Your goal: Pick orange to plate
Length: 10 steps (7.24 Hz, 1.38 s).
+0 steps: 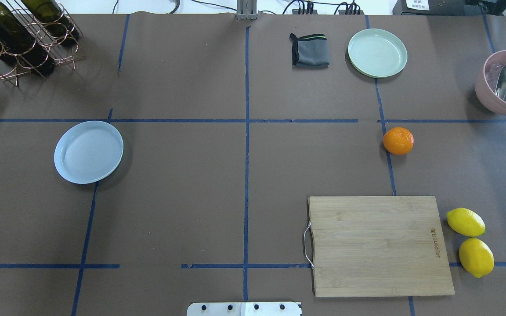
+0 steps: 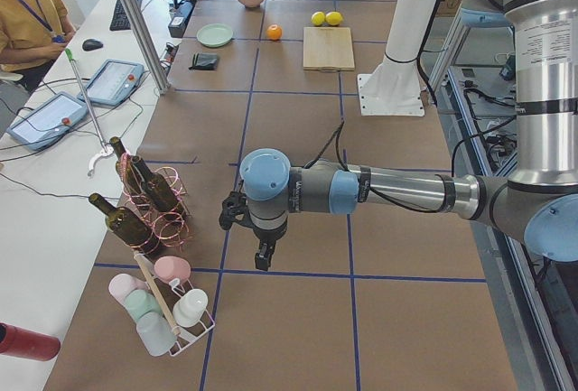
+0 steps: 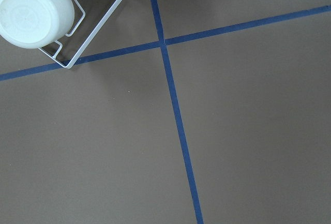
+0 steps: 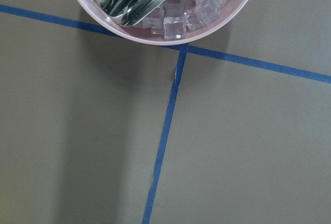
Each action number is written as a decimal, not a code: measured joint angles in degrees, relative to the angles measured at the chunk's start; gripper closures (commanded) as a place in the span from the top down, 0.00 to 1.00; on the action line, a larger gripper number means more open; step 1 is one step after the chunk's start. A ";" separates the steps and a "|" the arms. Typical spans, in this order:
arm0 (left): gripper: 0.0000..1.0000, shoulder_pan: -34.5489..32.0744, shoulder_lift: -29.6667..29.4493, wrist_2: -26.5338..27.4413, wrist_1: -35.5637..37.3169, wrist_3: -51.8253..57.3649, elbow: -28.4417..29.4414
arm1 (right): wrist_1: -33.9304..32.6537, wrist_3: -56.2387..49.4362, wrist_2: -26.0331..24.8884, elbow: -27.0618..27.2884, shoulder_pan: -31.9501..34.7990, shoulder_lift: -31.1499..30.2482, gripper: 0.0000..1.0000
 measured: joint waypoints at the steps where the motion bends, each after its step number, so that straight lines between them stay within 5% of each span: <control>1: 1.00 0.03 -0.47 0.04 -0.39 -0.06 0.08 | -0.02 0.04 -0.02 -0.03 0.00 0.00 1.00; 5: 1.00 4.48 -1.34 -3.30 -10.73 -1.93 2.78 | 2.79 0.11 1.50 -0.73 -0.71 0.10 1.00; 8: 1.00 19.29 -3.31 -4.43 -30.55 -35.30 5.74 | 4.75 0.18 4.67 -0.49 -1.38 0.04 1.00; 10: 1.00 28.50 -6.56 0.59 -38.04 -52.54 8.26 | 5.90 0.22 4.66 -0.64 -2.50 0.20 1.00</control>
